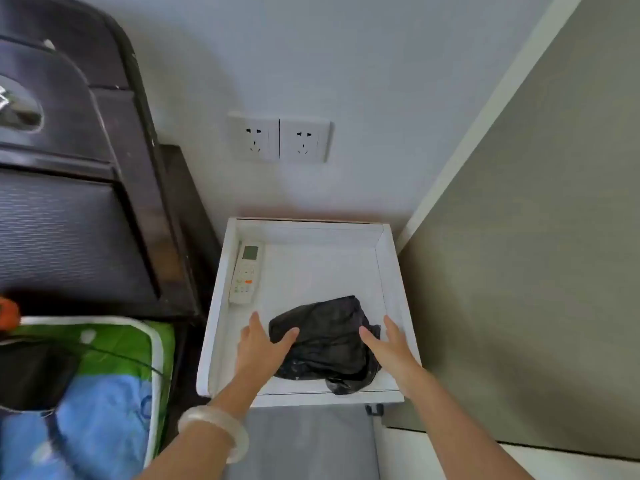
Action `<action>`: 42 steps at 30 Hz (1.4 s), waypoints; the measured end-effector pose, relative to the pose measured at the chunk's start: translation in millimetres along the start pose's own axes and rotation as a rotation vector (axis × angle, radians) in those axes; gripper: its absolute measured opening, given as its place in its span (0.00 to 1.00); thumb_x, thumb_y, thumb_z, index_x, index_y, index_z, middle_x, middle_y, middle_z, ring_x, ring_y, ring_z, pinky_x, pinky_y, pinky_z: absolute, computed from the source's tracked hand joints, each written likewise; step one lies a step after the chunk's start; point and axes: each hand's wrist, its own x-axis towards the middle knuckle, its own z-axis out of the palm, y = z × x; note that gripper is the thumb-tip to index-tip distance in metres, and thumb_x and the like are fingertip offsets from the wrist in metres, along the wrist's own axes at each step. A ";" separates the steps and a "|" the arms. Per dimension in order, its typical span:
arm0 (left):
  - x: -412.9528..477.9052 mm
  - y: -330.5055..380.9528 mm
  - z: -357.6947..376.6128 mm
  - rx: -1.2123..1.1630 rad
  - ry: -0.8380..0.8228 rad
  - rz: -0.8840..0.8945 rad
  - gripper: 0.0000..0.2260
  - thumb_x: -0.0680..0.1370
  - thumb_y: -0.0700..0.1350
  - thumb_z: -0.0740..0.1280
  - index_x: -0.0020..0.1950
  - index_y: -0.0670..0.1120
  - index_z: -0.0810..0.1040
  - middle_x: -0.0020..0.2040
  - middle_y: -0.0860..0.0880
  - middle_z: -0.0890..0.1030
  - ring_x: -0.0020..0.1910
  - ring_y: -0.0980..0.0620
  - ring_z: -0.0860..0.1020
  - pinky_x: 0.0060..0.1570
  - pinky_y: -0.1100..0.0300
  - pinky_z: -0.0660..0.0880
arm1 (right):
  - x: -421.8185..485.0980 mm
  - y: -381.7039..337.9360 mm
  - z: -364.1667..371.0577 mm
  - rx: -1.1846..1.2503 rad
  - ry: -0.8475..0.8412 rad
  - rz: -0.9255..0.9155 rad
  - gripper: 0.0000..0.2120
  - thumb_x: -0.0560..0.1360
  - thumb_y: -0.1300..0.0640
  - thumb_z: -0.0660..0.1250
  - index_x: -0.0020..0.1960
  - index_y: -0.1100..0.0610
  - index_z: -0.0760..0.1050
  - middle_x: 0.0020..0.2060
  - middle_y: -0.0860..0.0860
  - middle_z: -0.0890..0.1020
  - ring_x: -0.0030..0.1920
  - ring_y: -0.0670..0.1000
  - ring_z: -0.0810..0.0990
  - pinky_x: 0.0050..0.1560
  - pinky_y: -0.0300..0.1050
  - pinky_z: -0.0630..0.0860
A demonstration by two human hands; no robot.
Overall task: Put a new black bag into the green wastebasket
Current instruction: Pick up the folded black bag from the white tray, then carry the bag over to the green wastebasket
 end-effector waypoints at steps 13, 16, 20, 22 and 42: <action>40.7 -6.2 1.8 -0.669 -0.276 -0.367 0.22 0.72 0.41 0.72 0.63 0.36 0.72 0.58 0.36 0.79 0.55 0.36 0.78 0.59 0.42 0.75 | 45.7 -8.7 11.6 0.437 -0.099 0.205 0.23 0.71 0.61 0.72 0.63 0.67 0.73 0.57 0.62 0.80 0.54 0.61 0.80 0.58 0.54 0.76; 18.1 10.7 -32.0 -0.780 -0.391 -0.226 0.16 0.73 0.42 0.70 0.60 0.40 0.76 0.53 0.39 0.84 0.51 0.39 0.82 0.48 0.48 0.80 | 14.4 -25.5 -10.5 0.567 -0.206 0.103 0.15 0.73 0.61 0.70 0.59 0.63 0.77 0.53 0.60 0.84 0.53 0.60 0.83 0.50 0.51 0.80; -34.4 58.1 -94.4 -0.827 -0.524 0.010 0.17 0.73 0.45 0.69 0.60 0.43 0.76 0.55 0.41 0.84 0.53 0.40 0.82 0.50 0.48 0.80 | -69.9 -68.1 -49.4 0.659 -0.258 -0.056 0.11 0.74 0.62 0.68 0.56 0.62 0.79 0.52 0.59 0.85 0.51 0.58 0.84 0.45 0.49 0.82; -68.7 90.6 -128.3 -0.832 -0.572 0.118 0.17 0.73 0.43 0.68 0.60 0.41 0.75 0.56 0.40 0.84 0.54 0.39 0.82 0.50 0.49 0.79 | -127.6 -91.3 -73.3 0.706 -0.197 -0.139 0.11 0.74 0.63 0.68 0.56 0.63 0.79 0.52 0.60 0.85 0.53 0.59 0.84 0.49 0.51 0.80; -669.6 210.6 -215.3 -0.435 -1.131 1.655 0.17 0.74 0.40 0.66 0.55 0.61 0.81 0.57 0.60 0.83 0.57 0.63 0.79 0.57 0.72 0.71 | -902.0 76.3 -101.3 0.520 1.287 -0.974 0.18 0.68 0.53 0.68 0.56 0.38 0.79 0.52 0.41 0.85 0.53 0.41 0.82 0.48 0.30 0.77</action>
